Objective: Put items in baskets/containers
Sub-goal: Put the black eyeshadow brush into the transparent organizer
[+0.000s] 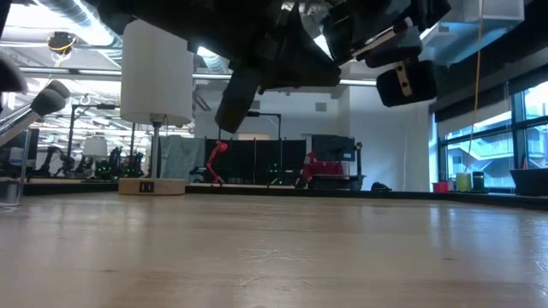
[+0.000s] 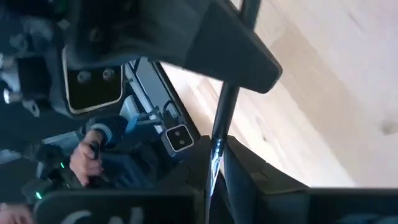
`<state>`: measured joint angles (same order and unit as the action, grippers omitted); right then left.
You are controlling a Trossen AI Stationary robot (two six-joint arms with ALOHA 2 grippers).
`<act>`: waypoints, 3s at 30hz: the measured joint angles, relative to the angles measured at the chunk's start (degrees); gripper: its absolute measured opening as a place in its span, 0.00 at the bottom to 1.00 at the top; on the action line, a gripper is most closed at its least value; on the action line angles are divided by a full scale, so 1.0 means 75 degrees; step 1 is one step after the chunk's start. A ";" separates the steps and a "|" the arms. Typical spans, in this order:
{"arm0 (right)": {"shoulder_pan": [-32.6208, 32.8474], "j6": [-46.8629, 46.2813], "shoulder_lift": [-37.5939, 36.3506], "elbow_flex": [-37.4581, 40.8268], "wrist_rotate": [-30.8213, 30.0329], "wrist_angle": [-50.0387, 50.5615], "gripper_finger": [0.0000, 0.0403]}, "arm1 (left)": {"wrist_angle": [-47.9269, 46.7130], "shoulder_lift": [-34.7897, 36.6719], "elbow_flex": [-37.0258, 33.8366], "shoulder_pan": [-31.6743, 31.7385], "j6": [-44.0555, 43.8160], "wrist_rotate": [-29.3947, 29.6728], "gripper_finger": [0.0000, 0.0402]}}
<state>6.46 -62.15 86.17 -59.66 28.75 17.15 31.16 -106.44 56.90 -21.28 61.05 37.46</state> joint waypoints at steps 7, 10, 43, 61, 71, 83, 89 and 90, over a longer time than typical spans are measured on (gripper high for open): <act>-0.0312 0.1703 -0.1131 -0.0200 -0.1354 0.0860 0.09 | 0.0063 0.0021 0.0009 0.0012 -0.1232 0.0272 0.08; -0.0338 0.2458 -0.2046 -0.0277 -0.2660 0.1253 0.09 | 0.0058 0.0021 0.0006 0.0026 -0.1752 0.0553 0.09; 0.1516 0.5584 -0.2118 0.5147 -0.6115 -1.0308 0.09 | -0.2592 0.2076 -0.0038 0.0638 -1.0353 -0.1043 0.08; 0.1516 0.6634 -0.0745 0.4179 -0.6110 -1.0477 0.37 | -0.2961 0.2219 -0.0038 0.0572 -1.1068 -0.1149 0.09; 0.1513 0.6619 -0.0749 0.4179 -0.7724 -1.0274 0.62 | -0.2921 0.2219 -0.0038 0.0572 -1.1123 -0.1286 0.08; 0.1513 0.6775 -0.0749 0.4150 -0.7211 -1.0532 0.32 | -0.2921 0.2219 -0.0038 0.0603 -1.1185 -0.1280 0.08; 0.1513 0.6999 -0.0520 0.3849 -0.7213 -1.0541 0.25 | -0.2871 0.2219 -0.0038 0.0601 -1.1184 -0.1286 0.09; 0.1513 0.7050 -0.0461 0.3783 -0.7214 -1.0535 0.25 | -0.2871 0.2219 -0.0038 0.0601 -1.1182 -0.1295 0.09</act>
<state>17.80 -9.27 82.71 -31.28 -25.35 -61.87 9.63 -89.80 56.62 -16.78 -22.81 27.75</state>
